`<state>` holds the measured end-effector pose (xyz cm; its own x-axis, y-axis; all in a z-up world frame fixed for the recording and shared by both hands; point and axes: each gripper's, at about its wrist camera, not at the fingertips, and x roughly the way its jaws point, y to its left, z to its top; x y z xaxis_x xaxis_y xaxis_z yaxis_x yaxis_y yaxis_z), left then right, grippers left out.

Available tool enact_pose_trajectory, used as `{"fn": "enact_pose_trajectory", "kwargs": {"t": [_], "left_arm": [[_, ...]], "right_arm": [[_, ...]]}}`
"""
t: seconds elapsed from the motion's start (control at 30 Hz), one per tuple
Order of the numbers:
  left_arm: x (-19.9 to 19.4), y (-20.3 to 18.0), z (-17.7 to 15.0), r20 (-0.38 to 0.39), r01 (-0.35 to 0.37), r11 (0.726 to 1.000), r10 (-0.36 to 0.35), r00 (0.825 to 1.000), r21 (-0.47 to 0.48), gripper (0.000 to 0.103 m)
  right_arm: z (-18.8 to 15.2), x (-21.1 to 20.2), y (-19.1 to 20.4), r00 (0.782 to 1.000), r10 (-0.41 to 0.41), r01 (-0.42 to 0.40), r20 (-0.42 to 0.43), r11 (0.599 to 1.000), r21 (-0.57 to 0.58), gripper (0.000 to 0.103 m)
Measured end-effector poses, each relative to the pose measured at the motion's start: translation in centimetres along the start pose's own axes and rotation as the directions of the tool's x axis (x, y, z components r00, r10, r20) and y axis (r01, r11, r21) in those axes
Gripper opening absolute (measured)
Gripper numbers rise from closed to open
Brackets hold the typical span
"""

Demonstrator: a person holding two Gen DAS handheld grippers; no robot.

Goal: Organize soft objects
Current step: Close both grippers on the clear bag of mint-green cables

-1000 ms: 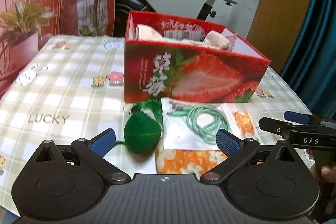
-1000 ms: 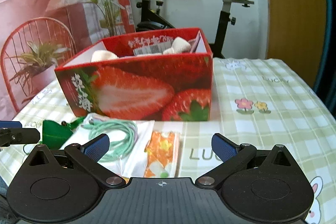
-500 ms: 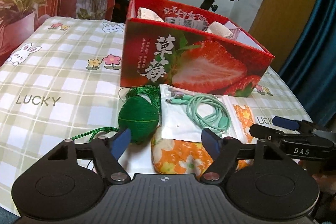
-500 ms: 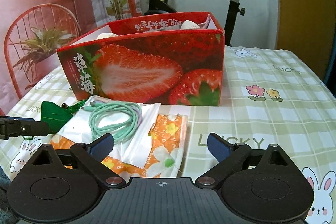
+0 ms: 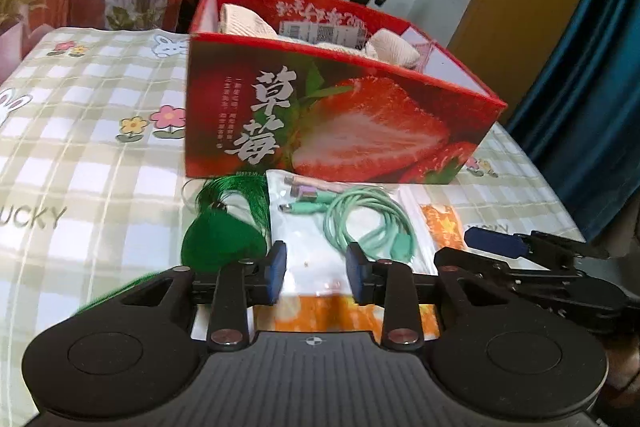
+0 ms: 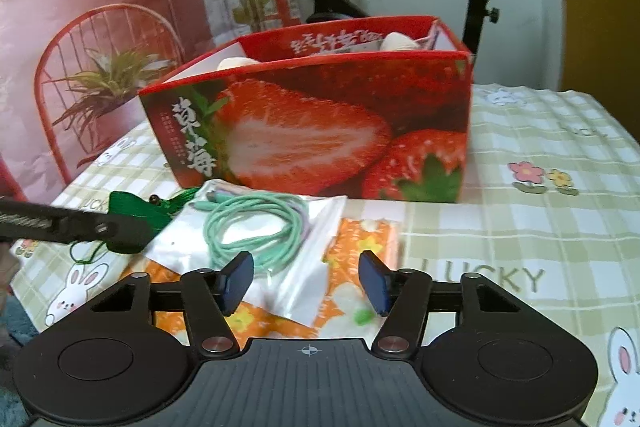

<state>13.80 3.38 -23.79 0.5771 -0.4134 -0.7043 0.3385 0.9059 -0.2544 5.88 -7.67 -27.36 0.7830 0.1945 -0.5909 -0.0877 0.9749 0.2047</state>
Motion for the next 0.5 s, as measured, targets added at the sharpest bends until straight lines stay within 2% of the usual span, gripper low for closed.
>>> {"fn": "enact_pose_trajectory", "kwargs": {"t": [0.23, 0.5], "left_arm": [[3.0, 1.1, 1.4, -0.021, 0.001, 1.0, -0.001, 1.0, -0.014, 0.036], [4.7, 0.6, 2.9, -0.016, -0.053, 0.996, 0.054, 0.998, 0.068, 0.036]], "right_arm": [[0.4, 2.1, -0.2, 0.999, 0.025, -0.024, -0.047, 1.0, 0.016, 0.055], [0.1, 3.2, -0.8, 0.997, 0.043, -0.04, -0.064, 0.998, 0.05, 0.055]]}}
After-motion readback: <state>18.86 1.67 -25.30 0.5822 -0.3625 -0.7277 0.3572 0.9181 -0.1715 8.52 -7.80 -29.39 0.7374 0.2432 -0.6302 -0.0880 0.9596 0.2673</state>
